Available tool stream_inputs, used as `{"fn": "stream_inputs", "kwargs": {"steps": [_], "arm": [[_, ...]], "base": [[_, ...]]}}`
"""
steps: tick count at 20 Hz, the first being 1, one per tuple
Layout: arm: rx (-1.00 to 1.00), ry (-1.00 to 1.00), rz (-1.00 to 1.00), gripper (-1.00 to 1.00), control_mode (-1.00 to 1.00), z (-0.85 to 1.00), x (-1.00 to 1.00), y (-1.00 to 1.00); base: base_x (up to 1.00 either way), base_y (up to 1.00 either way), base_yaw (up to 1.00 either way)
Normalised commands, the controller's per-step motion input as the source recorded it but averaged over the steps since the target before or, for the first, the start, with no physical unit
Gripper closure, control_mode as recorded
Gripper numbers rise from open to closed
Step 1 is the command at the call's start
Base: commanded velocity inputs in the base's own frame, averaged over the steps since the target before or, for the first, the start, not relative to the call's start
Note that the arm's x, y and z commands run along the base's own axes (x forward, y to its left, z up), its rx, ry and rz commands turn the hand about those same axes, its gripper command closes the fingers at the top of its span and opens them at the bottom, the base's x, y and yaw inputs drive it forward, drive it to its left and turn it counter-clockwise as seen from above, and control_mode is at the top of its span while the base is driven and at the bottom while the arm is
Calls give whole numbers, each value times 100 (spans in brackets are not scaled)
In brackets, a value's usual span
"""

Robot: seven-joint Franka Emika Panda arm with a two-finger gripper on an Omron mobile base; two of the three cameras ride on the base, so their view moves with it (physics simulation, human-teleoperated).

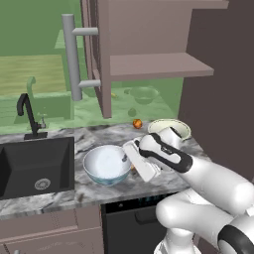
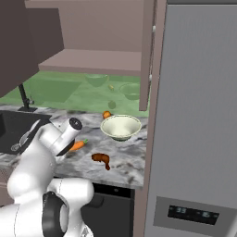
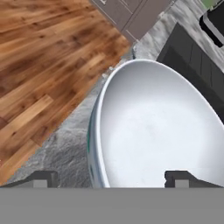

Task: Pick both bowls and place them on the counter. Then place the chicken drumstick in one bowl and place the carrot in the other bowl.

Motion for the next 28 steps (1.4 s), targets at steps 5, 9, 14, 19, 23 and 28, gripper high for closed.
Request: {"fn": "stream_inputs", "kwargs": {"steps": [5,9,14,19,23,28], "arm": [[0,0,-7,-100,-100,28,-18,-16],[0,0,-10,-100,-100,25,-14,-35],[-2,1,-12,-100,-100,17,-9,-36],[-15,0,-9,-100,-100,9,0,-34],[-20,0,-1,-100,-100,0,9,-8],[-15,0,4,-100,-100,2,17,0]], "base": [[0,0,0],[0,0,0],[0,0,0],[0,0,0],[0,0,0],[0,0,0]]}}
